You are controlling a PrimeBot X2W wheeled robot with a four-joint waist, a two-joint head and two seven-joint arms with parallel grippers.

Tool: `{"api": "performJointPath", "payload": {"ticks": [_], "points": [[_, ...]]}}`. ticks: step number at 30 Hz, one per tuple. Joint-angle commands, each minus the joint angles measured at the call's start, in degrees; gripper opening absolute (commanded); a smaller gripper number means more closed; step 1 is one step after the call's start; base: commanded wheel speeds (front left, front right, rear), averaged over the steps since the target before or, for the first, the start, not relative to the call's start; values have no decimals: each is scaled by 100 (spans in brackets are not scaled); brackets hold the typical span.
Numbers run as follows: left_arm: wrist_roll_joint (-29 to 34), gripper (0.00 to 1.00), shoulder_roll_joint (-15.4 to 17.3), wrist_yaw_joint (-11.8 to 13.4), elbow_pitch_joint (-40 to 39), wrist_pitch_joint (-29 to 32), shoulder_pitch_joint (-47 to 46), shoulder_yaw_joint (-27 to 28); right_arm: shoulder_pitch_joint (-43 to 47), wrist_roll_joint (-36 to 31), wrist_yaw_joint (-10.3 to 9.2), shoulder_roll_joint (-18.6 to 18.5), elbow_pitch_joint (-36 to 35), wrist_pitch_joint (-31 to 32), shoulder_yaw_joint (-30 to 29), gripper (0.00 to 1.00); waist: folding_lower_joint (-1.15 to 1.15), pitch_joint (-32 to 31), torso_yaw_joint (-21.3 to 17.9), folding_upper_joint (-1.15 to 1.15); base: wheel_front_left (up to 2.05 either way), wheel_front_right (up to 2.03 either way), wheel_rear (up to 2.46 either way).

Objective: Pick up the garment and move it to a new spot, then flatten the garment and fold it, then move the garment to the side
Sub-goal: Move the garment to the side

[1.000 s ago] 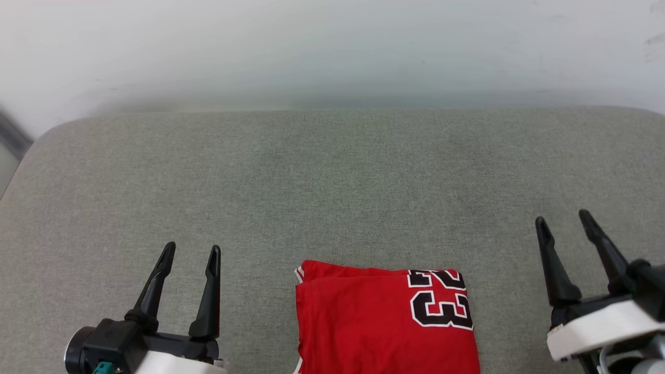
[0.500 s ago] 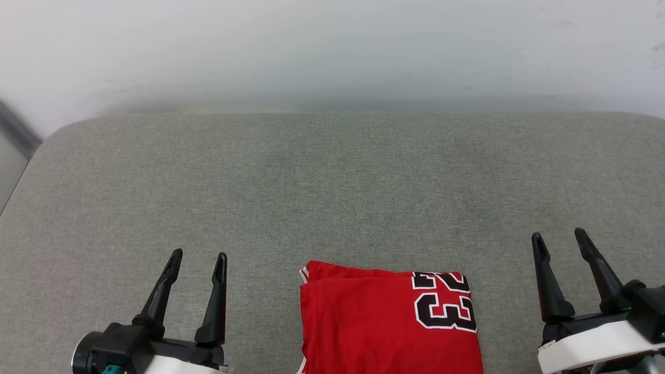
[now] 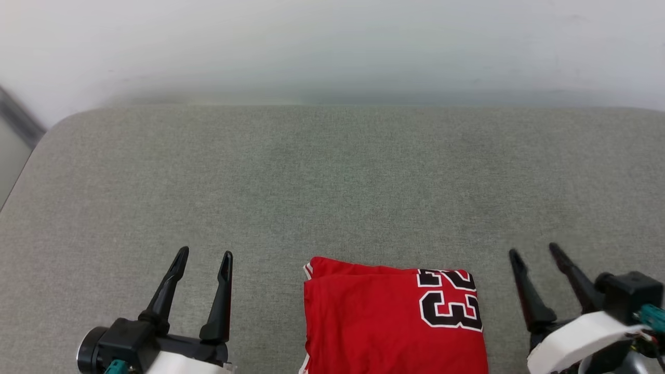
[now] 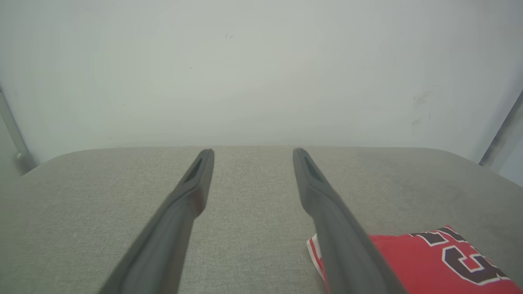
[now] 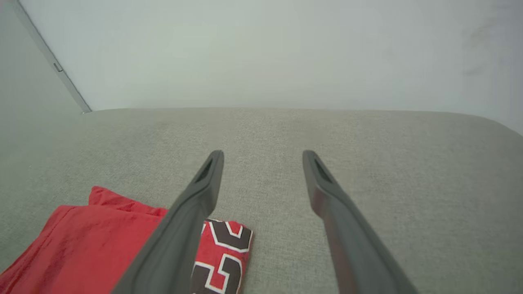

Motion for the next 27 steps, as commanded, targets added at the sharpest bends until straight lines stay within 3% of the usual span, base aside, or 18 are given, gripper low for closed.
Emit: {"api": "performJointPath", "payload": {"ticks": [1,7,14,20,27], "points": [[-24,100,13,-8,-26,-12,-86,-1,-44,88,-2,-94,-36,320,100,100,0,57,25,0,0,0,0],[-34,100,17,-8,-52,-12,-185,-4,-84,523,-2,-471,-278,2411,371,100,0,198,98,0,0,0,0],[-48,100,-15,-8,-21,-12,-299,-111,-160,718,-2,-220,-563,4416,208,100,0,343,303,0,0,0,0],[-80,100,-17,-8,10,-12,-354,-195,-183,262,-2,85,-290,5144,19,100,0,452,502,0,0,0,0],[-81,100,-6,-8,25,-12,-438,-270,-316,-53,-2,344,288,5278,-122,100,0,600,736,0,0,0,0]]}}
